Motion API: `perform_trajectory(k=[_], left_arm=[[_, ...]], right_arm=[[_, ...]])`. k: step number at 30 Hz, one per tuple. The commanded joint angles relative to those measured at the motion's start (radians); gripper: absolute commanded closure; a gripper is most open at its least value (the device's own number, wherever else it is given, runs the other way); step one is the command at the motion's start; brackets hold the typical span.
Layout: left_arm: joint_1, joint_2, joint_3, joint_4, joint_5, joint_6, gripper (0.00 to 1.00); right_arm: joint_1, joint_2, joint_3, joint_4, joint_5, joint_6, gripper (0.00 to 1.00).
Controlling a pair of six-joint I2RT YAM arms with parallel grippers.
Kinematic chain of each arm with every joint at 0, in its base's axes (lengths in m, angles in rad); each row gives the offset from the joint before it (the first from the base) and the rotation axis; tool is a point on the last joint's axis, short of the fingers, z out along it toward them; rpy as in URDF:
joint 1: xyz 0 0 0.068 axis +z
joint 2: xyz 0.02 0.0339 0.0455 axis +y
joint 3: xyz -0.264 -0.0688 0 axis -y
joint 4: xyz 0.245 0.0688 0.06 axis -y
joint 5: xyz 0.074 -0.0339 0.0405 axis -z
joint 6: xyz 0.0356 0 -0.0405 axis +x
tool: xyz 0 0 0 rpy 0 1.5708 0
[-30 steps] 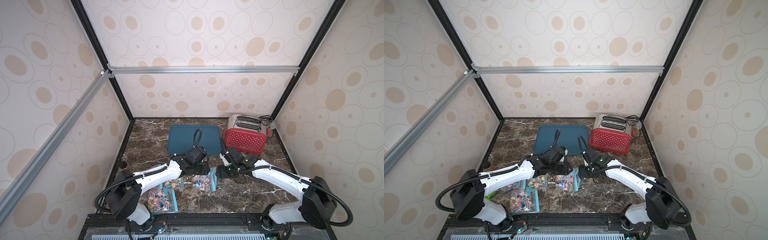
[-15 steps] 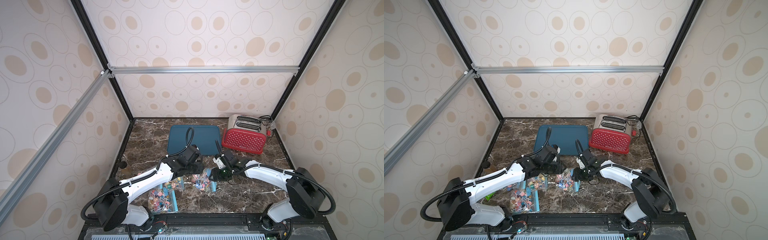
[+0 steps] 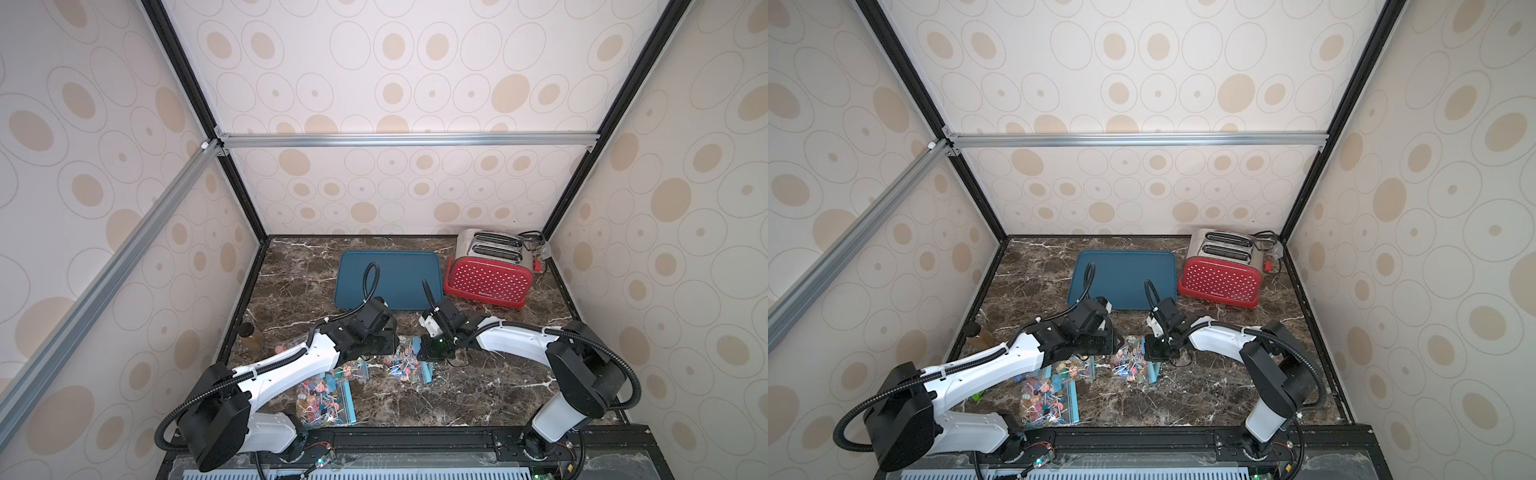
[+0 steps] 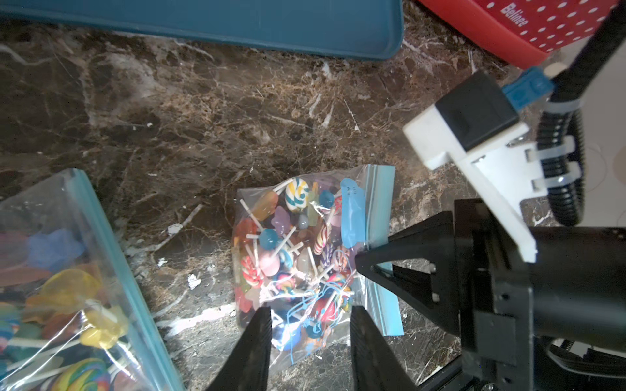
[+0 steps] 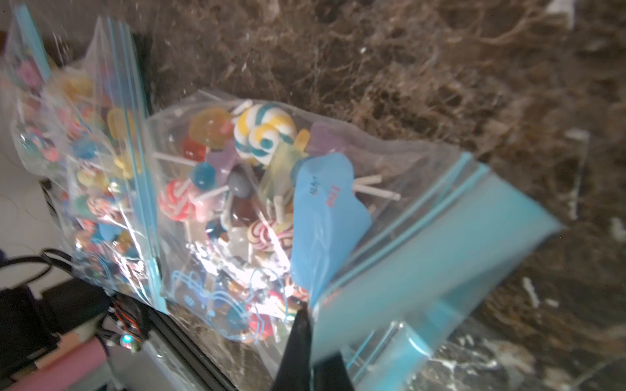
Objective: Pour candies out of the ziploc bag
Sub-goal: Pick up the ziploc bag from the center of the board.
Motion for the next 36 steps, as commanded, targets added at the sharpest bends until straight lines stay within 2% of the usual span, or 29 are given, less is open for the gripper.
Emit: perform_trajectory(k=[1,6,10,22,30,36], left_arm=[[0.028,-0.016,-0.036,0.051,0.021,-0.02,0.55],[0.088,-0.004,-0.13,0.207,0.125,-0.042,0.46],[0.1,0.027,-0.166,0.3,0.176,-0.041,0.4],[0.102,0.132,-0.217,0.408,0.217,-0.081,0.38],[0.103,0.097,-0.287,0.434,0.255,-0.109,0.33],[0.102,0.1,-0.314,0.525,0.311,-0.138,0.31]], right_arm=[[-0.002,-0.022,0.032,-0.01,-0.005,-0.003,1.0],[-0.001,-0.076,0.081,-0.06,-0.001,-0.02,1.0],[-0.002,-0.103,0.107,-0.096,0.014,-0.03,1.0],[0.0,-0.111,0.094,-0.097,0.024,-0.012,1.0],[-0.001,-0.104,0.093,-0.097,0.025,-0.013,1.0],[0.001,-0.096,0.088,-0.085,0.022,-0.008,1.0]])
